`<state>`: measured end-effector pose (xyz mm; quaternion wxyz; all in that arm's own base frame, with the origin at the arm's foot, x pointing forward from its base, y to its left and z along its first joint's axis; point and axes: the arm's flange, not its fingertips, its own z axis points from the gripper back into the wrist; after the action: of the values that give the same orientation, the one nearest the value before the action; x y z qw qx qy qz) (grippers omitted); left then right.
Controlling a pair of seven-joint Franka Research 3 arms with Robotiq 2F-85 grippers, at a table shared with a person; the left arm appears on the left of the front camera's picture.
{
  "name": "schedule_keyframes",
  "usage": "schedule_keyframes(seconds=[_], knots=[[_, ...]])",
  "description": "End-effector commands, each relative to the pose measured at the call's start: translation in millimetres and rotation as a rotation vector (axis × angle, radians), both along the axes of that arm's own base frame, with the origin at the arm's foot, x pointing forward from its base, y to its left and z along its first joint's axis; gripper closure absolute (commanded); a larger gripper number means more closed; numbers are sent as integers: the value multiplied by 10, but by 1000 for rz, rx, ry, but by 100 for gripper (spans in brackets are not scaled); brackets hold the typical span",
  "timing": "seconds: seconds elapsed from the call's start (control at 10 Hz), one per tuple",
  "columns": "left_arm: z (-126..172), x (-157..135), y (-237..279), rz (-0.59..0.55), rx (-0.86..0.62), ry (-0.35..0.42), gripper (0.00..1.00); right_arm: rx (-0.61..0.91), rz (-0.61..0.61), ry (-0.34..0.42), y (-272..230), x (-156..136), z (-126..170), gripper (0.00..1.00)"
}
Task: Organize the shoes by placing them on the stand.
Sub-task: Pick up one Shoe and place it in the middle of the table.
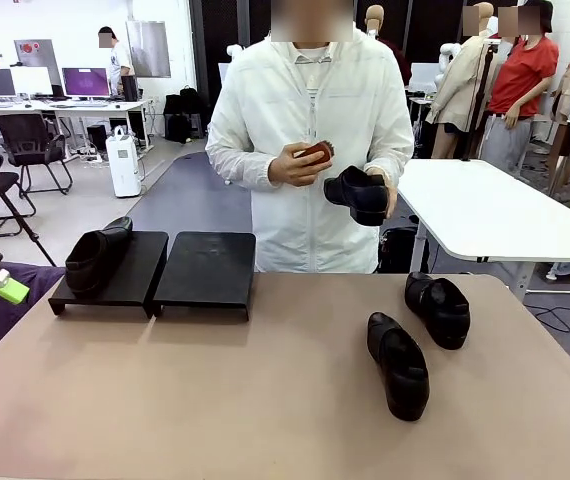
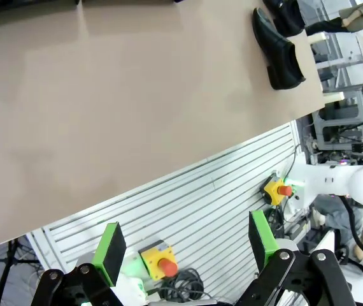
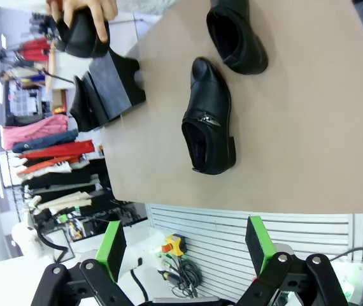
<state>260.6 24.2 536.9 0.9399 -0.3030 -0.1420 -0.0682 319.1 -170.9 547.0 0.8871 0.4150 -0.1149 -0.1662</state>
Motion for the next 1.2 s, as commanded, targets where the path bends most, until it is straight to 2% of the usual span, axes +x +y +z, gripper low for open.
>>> schedule_keyframes(seconds=[0.0, 0.2, 0.3, 0.4, 0.7, 0.9, 1.0, 1.1], knots=[[-7, -5, 35, -13, -15, -3, 0, -155, 159, 1, 652, 381, 22, 0], [-7, -5, 35, -13, -15, -3, 0, -231, 234, -4, 1143, 682, 1, 0], [-7, -5, 35, -13, -15, -3, 0, -271, 216, -2, 1128, 656, 16, 0], [-7, -5, 35, -13, -15, -3, 0, -249, 190, 7, 912, 578, 82, 0], [-7, -5, 35, -13, -15, -3, 0, -182, 85, 10, 68, -37, 380, 0], [-7, -5, 35, -13, -15, -3, 0, -138, -85, -29, -451, -457, 495, 0], [-7, -5, 35, -13, -15, -3, 0, -123, -288, 8, -750, -690, 499, 0], [-7, -5, 35, -13, -15, -3, 0, -104, -333, 24, -947, -894, 479, 0]])
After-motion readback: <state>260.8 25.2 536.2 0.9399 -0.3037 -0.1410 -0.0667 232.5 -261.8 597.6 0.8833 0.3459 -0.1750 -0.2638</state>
